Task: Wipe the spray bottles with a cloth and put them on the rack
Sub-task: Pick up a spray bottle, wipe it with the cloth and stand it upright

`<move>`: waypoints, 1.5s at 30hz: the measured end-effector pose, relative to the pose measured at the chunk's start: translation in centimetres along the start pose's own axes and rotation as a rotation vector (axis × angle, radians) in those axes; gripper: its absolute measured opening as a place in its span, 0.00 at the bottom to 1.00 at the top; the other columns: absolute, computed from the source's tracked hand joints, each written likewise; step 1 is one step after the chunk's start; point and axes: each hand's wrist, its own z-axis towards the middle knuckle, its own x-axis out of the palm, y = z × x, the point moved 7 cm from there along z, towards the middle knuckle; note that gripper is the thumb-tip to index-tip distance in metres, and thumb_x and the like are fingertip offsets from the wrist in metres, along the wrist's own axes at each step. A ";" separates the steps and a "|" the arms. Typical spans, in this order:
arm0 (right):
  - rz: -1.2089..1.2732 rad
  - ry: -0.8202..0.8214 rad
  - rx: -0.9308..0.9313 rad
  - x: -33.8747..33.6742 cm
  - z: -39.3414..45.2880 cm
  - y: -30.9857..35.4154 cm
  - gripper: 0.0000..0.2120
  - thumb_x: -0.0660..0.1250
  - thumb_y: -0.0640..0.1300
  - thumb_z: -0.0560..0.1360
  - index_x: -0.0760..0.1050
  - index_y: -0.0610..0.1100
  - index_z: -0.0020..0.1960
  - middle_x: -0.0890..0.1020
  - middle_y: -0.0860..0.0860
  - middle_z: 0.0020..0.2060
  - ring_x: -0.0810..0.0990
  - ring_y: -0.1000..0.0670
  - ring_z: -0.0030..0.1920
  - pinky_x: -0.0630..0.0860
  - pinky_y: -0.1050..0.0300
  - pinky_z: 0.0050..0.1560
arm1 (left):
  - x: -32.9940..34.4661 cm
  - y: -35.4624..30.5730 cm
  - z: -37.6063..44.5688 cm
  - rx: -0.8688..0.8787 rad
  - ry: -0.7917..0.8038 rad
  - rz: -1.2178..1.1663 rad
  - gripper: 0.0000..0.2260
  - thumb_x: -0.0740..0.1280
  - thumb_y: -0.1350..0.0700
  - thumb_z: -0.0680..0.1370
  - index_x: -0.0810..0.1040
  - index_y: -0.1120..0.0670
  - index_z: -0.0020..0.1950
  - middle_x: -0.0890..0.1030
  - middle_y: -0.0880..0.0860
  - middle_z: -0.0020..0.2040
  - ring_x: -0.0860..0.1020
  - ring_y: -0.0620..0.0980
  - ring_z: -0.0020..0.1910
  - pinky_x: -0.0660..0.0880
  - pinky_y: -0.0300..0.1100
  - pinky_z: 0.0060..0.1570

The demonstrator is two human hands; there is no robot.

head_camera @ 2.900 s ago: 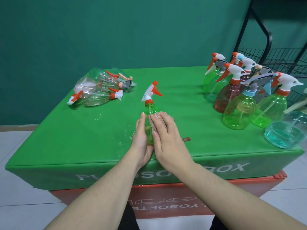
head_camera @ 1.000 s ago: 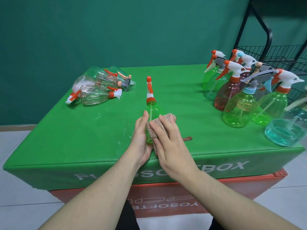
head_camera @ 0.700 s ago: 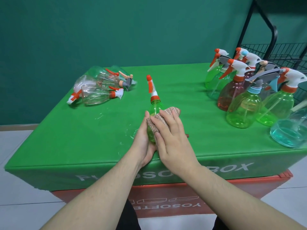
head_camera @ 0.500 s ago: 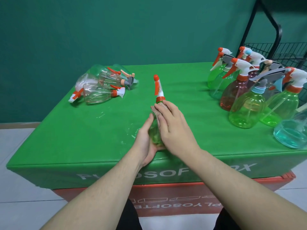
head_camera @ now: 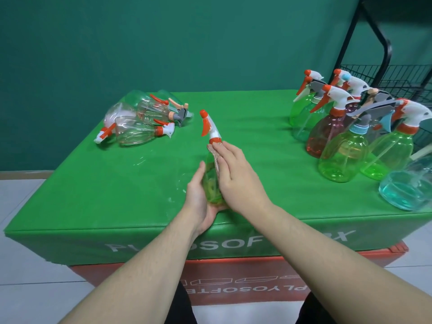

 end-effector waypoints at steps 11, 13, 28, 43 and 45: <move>-0.171 -0.033 -0.206 0.9 -5.6 -0.5 0.23 0.52 0.46 0.85 0.62 0.47 0.80 0.60 0.48 0.80 0.47 0.52 0.81 0.46 0.52 0.81 | -0.3 -0.2 0.3 0.066 -0.064 0.024 0.44 0.76 0.34 0.71 0.69 0.59 0.77 0.80 0.63 0.67 0.81 0.60 0.65 0.77 0.56 0.67; -0.168 -0.003 -0.183 1.1 -6.4 -1.1 0.24 0.51 0.48 0.85 0.60 0.51 0.81 0.56 0.51 0.81 0.46 0.50 0.82 0.45 0.53 0.81 | -0.6 0.1 0.6 0.069 -0.079 0.024 0.48 0.80 0.35 0.67 0.66 0.57 0.78 0.79 0.65 0.68 0.80 0.64 0.65 0.74 0.62 0.68; -0.170 -0.087 -0.232 -1.0 -1.5 0.9 0.22 0.52 0.44 0.83 0.71 0.41 0.74 0.70 0.43 0.73 0.61 0.46 0.77 0.46 0.58 0.80 | 0.8 0.0 -0.1 0.019 0.032 0.095 0.20 0.55 0.43 0.85 0.85 0.49 0.60 0.85 0.54 0.62 0.84 0.51 0.58 0.81 0.49 0.54; 0.055 0.043 0.018 -0.1 0.0 -0.5 0.23 0.50 0.49 0.84 0.68 0.48 0.77 0.66 0.53 0.78 0.61 0.58 0.77 0.57 0.57 0.79 | 0.0 0.0 0.1 -0.004 -0.006 0.081 0.25 0.55 0.39 0.84 0.89 0.47 0.50 0.87 0.55 0.56 0.86 0.54 0.53 0.78 0.58 0.56; 0.019 0.032 -0.041 -0.2 -1.1 -0.4 0.24 0.50 0.48 0.83 0.67 0.45 0.77 0.66 0.50 0.78 0.60 0.55 0.78 0.56 0.55 0.79 | 0.1 0.0 0.0 -0.002 -0.011 0.097 0.25 0.55 0.39 0.85 0.90 0.46 0.48 0.87 0.53 0.55 0.86 0.51 0.53 0.78 0.54 0.55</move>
